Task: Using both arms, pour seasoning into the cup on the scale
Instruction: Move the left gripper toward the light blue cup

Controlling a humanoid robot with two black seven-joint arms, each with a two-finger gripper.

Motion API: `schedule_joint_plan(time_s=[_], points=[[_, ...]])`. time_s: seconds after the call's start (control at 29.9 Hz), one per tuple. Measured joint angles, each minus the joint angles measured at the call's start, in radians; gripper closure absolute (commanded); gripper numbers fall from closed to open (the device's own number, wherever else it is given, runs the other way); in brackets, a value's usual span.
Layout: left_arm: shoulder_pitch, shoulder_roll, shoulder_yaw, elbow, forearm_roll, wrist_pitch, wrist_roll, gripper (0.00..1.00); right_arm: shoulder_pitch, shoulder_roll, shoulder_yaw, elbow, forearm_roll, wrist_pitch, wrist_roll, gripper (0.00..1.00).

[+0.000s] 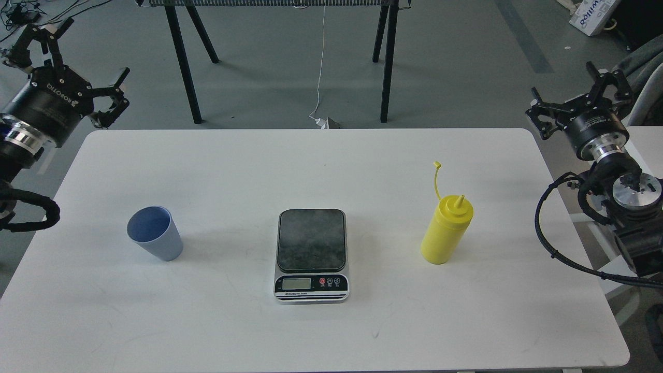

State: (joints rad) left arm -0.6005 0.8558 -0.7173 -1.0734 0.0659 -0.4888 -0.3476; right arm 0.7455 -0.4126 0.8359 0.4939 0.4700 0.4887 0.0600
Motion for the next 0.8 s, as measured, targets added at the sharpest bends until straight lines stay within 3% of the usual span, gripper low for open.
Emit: schedule_joint_plan(time_s=[0.13, 0.4, 0.6, 0.8], points=[[0.035, 0.092, -0.004, -0.101, 0.178, 0.000, -0.026, 0.00, -0.023, -0.010, 0.000, 0.003, 0.000, 0.000, 0.000, 0.00], [0.074, 0.215, 0.003, -0.188, 0.739, 0.033, -0.131, 0.04, -0.048, -0.044, 0.002, 0.016, 0.001, 0.000, 0.001, 0.00], [0.105, 0.224, 0.021, -0.192, 1.135, 0.235, -0.141, 0.07, -0.058, -0.053, 0.003, 0.017, 0.001, 0.000, 0.007, 0.00], [0.118, 0.216, 0.173, -0.169, 1.470, 0.499, -0.141, 0.12, -0.065, -0.054, 0.003, 0.017, 0.001, 0.000, 0.009, 0.00]])
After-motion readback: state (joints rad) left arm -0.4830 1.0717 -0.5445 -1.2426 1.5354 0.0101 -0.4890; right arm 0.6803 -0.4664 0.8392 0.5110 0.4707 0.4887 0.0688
